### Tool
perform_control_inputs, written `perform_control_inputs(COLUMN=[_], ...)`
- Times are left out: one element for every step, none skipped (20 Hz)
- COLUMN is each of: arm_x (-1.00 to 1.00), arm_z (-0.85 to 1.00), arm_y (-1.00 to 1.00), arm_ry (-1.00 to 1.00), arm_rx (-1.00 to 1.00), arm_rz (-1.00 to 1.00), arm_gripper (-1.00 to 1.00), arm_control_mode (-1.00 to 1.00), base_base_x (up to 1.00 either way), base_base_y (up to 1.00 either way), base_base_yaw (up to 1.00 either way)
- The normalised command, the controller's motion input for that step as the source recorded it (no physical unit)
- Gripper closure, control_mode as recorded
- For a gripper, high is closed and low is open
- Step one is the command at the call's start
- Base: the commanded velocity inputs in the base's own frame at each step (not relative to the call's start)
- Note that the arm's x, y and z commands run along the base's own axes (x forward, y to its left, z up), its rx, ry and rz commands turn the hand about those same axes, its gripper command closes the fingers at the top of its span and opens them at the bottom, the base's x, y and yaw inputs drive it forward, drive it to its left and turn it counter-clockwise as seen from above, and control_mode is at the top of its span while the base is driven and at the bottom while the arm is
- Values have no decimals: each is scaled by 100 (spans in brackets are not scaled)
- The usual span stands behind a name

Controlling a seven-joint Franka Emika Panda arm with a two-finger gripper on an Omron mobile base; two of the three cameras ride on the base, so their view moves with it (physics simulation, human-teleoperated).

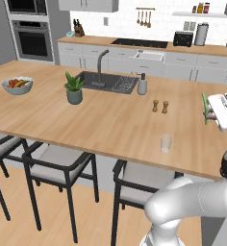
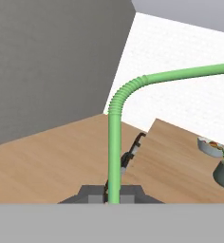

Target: Take a straw from the drawer in front and place it inside the glass cup on the dining counter.

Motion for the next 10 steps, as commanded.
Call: perform_control_inputs(arm_x=[27, 35, 34, 28, 19, 18, 21, 23, 21, 9], arm_z=[0, 0, -2, -1, -1, -3, -14, -19, -19, -15], arm_y=[-69, -70, -71, -72, -72, -72, -66, -63, -63, -64], arm_ry=[0, 0, 0, 0, 0, 0, 0, 0, 0, 0], arm_rx=[0, 0, 0, 0, 0, 0, 0, 0, 0, 0], arm_rz=[0, 0, 0, 0, 0, 0, 0, 0, 0, 0], arm_gripper=[100, 100, 100, 100, 100, 100, 100, 100, 100, 100], arm_control_mode=[-100, -100, -100, -100, -100, -100, -100, -100, -100, -100], base_base_x=[0, 0, 0, 0, 0, 0, 0, 0, 0, 0], base_base_y=[0, 0, 0, 0, 0, 0, 0, 0, 0, 0], base_base_yaw=[0, 0, 0, 0, 0, 0, 0, 0, 0, 0])
